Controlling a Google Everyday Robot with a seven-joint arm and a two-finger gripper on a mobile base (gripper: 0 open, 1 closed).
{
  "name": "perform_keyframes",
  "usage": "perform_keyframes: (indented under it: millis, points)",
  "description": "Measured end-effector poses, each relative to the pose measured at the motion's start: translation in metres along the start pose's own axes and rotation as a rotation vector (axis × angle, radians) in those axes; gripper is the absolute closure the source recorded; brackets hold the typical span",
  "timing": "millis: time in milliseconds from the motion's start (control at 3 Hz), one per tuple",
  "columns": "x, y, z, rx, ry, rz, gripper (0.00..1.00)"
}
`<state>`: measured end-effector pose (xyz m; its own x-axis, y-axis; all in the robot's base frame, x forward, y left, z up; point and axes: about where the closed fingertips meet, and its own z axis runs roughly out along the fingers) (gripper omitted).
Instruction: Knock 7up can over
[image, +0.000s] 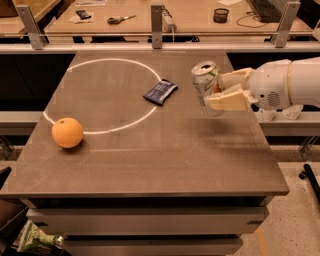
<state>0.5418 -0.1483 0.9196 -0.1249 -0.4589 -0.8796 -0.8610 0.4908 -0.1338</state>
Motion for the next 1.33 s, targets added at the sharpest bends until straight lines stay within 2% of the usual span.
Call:
perform_keyframes:
  millis: [667,1333]
  points:
    - [0.016,0.01,0.004,0.028,0.304,0.032,1.0]
    - [0.035,0.022,0.01,0.058,0.622,0.004,1.0]
